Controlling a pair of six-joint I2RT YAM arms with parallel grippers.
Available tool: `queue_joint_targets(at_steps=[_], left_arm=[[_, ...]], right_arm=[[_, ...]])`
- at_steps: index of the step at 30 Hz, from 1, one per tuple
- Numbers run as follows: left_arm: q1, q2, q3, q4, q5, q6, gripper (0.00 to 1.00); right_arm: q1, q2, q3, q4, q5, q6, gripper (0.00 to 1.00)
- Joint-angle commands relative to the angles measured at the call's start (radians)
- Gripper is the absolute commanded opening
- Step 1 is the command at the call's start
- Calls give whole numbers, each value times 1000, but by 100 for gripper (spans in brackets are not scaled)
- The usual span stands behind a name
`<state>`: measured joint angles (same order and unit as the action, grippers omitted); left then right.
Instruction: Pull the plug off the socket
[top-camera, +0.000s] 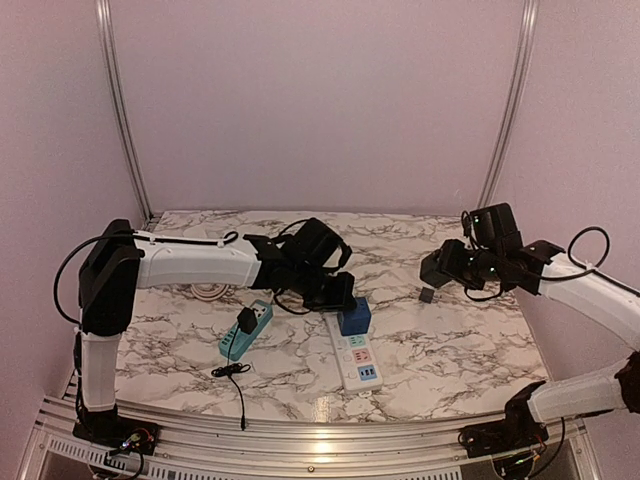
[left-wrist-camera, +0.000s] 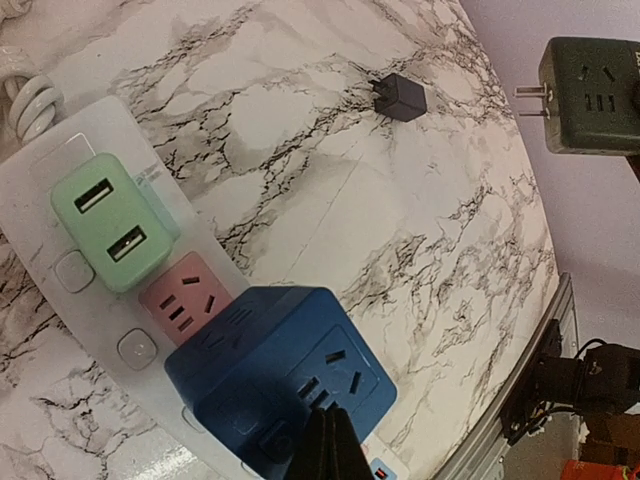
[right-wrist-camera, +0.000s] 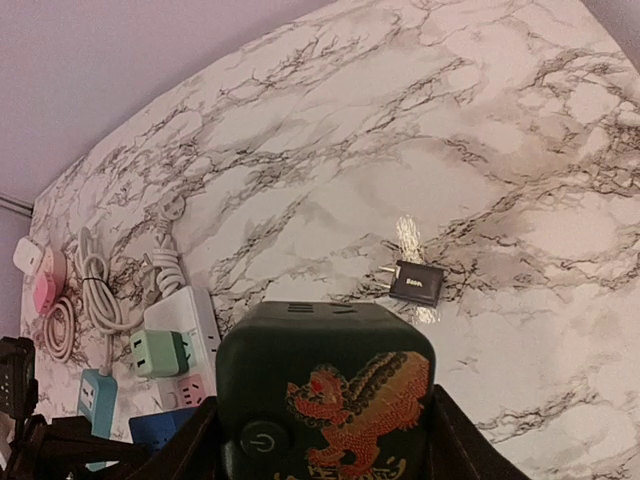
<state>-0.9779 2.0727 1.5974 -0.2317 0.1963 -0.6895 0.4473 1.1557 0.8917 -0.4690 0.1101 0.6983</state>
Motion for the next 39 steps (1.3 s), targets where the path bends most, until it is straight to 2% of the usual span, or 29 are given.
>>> queue_joint_targets(at_steps=[1,10,21,25,35,39], left_arm=[[5,4,69,-83,-33,27,0],[4,-85,49,-81,-70,15,2],[10,-183,-10,-79,-95,5,3],[14,-193,8,-98,-93,13,3],[31,-220,3,-68,-78,-22,4],[37,-205,19,-53,-51,-31,4]], right_arm=[[-123,7,-29,198,-160,-29,22],[-333,95,-127,473,-364,7,21],[-367,358,-118,757,-460,112,20],[-368,436,-108,809,-521,158,20],[-406,499,-112,811,-550,172,24],[-410,496,-93,734,-512,132,27]])
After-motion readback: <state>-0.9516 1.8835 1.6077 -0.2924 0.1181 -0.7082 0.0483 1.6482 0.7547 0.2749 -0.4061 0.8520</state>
